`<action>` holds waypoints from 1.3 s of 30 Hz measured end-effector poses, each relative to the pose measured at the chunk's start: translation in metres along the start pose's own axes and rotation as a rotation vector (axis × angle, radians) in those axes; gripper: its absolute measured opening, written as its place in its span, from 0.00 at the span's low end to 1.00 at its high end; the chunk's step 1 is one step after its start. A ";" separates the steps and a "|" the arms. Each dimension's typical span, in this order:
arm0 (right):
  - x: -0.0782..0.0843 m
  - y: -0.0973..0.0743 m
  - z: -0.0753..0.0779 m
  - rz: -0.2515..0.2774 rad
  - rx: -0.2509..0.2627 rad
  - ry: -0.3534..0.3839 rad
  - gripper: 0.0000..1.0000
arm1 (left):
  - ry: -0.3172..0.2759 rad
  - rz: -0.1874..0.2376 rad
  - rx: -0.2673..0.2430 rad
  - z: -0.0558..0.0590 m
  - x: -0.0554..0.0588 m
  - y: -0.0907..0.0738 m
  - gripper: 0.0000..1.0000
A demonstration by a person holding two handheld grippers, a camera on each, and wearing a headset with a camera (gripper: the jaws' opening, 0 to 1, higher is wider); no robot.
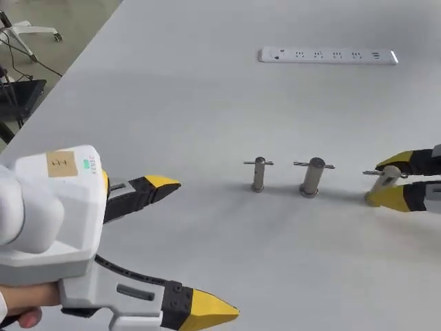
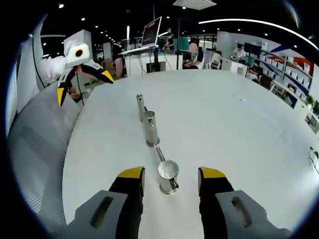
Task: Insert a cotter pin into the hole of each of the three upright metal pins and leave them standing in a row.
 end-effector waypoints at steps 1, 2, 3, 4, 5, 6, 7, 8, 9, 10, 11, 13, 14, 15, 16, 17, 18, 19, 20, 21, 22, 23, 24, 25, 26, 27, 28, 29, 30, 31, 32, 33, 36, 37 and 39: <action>-0.006 -0.002 -0.003 0.034 0.007 0.027 0.48 | -0.005 0.004 -0.004 0.000 -0.001 -0.002 0.99; -0.010 -0.004 -0.004 0.059 0.011 0.031 0.50 | -0.009 0.007 -0.008 0.000 -0.001 -0.003 0.99; -0.018 -0.008 -0.008 0.106 0.014 0.056 0.50 | -0.019 0.012 -0.016 -0.001 -0.002 -0.004 0.99; -0.023 -0.010 -0.010 0.138 0.019 0.070 0.50 | -0.026 0.015 -0.020 -0.001 -0.002 -0.005 0.99; -0.028 -0.014 -0.011 0.182 0.025 0.088 0.52 | -0.038 0.021 -0.027 -0.001 -0.002 -0.007 0.99; -0.033 -0.017 -0.013 0.208 0.028 0.105 0.54 | -0.047 0.024 -0.032 -0.001 -0.003 -0.007 0.99; -0.038 -0.020 -0.016 0.234 0.034 0.119 0.57 | -0.054 0.027 -0.036 -0.001 -0.004 -0.008 0.99; -0.045 -0.023 -0.019 0.275 0.043 0.143 0.63 | -0.063 0.030 -0.043 -0.001 -0.004 -0.010 0.99; -0.047 -0.024 -0.021 0.289 0.045 0.152 0.67 | -0.070 0.035 -0.050 -0.002 -0.005 -0.012 0.99; -0.052 -0.027 -0.023 0.321 0.057 0.167 0.71 | -0.080 0.044 -0.056 -0.002 -0.006 -0.013 0.99; -0.055 -0.029 -0.026 0.338 0.066 0.186 0.74 | -0.095 0.055 -0.062 -0.002 -0.008 -0.015 0.99; -0.059 -0.034 -0.035 0.353 0.081 0.175 0.75 | -0.131 0.080 -0.080 -0.004 -0.010 -0.018 0.99; -0.058 -0.035 -0.039 0.344 0.090 0.182 0.74 | -0.147 0.084 -0.088 -0.006 -0.010 -0.020 0.99; -0.057 -0.035 -0.043 0.336 0.100 0.196 0.75 | -0.158 0.087 -0.093 -0.007 -0.010 -0.021 0.99; -0.055 -0.036 -0.047 0.324 0.101 0.204 0.76 | -0.166 0.088 -0.097 -0.008 -0.009 -0.022 0.99; -0.053 -0.036 -0.053 0.307 0.099 0.216 0.79 | -0.168 0.087 -0.107 -0.009 -0.009 -0.023 0.99; -0.050 -0.038 -0.058 0.299 0.108 0.233 0.82 | -0.170 0.086 -0.118 -0.010 -0.009 -0.024 0.99; -0.049 -0.038 -0.061 0.303 0.112 0.239 0.84 | -0.172 0.086 -0.123 -0.011 -0.009 -0.024 0.99; -0.046 -0.040 -0.067 0.305 0.116 0.277 0.85 | -0.184 0.084 -0.131 -0.012 -0.008 -0.026 0.99; -0.044 -0.041 -0.071 0.307 0.117 0.305 0.86 | -0.193 0.086 -0.137 -0.012 -0.008 -0.026 0.99; -0.041 -0.042 -0.076 0.303 0.118 0.310 0.89 | -0.201 0.089 -0.142 -0.013 -0.008 -0.027 0.99; -0.039 -0.043 -0.079 0.299 0.125 0.317 0.90 | -0.210 0.091 -0.146 -0.013 -0.008 -0.027 0.99; -0.037 -0.044 -0.082 0.292 0.132 0.328 0.91 | -0.224 0.095 -0.152 -0.013 -0.007 -0.028 0.99; -0.034 -0.045 -0.084 0.287 0.137 0.341 0.91 | -0.232 0.097 -0.156 -0.014 -0.007 -0.028 0.99; -0.032 -0.046 -0.088 0.286 0.143 0.357 0.92 | -0.240 0.097 -0.159 -0.014 -0.006 -0.029 0.99; -0.029 -0.047 -0.092 0.294 0.150 0.384 0.93 | -0.249 0.098 -0.165 -0.014 -0.006 -0.029 0.99; -0.029 -0.048 -0.095 0.300 0.153 0.394 0.94 | -0.253 0.097 -0.169 -0.014 -0.005 -0.029 0.99; -0.026 -0.050 -0.098 0.303 0.158 0.411 0.95 | -0.259 0.096 -0.178 -0.015 -0.004 -0.030 0.99; -0.025 -0.050 -0.101 0.304 0.164 0.419 0.95 | -0.266 0.096 -0.186 -0.015 -0.003 -0.031 0.99; -0.022 -0.052 -0.105 0.304 0.173 0.431 0.96 | -0.274 0.092 -0.194 -0.016 -0.001 -0.032 0.99; -0.020 -0.052 -0.108 0.304 0.176 0.439 0.96 | -0.277 0.090 -0.201 -0.016 0.000 -0.033 0.99; -0.018 -0.052 -0.111 0.316 0.185 0.462 0.97 | -0.284 0.090 -0.210 -0.016 0.002 -0.034 0.99; -0.010 -0.051 -0.119 0.321 0.189 0.502 0.98 | -0.301 0.080 -0.227 -0.017 0.005 -0.037 0.99; -0.006 -0.050 -0.122 0.309 0.201 0.513 0.98 | -0.305 0.074 -0.235 -0.017 0.006 -0.038 0.99; 0.000 -0.049 -0.124 0.288 0.226 0.509 0.98 | -0.331 0.059 -0.247 -0.017 0.009 -0.039 0.99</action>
Point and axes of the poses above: the centre of the closed fingertips' face, and the gripper's own axes: y roughly forward along the fingers, z roughly to its right, x roughly out of its underside, the point moved 6 cm from there along -y, roughly backward along the fingers, and after that the axes turned 11 degrees about -x, right-handed, at the moved point
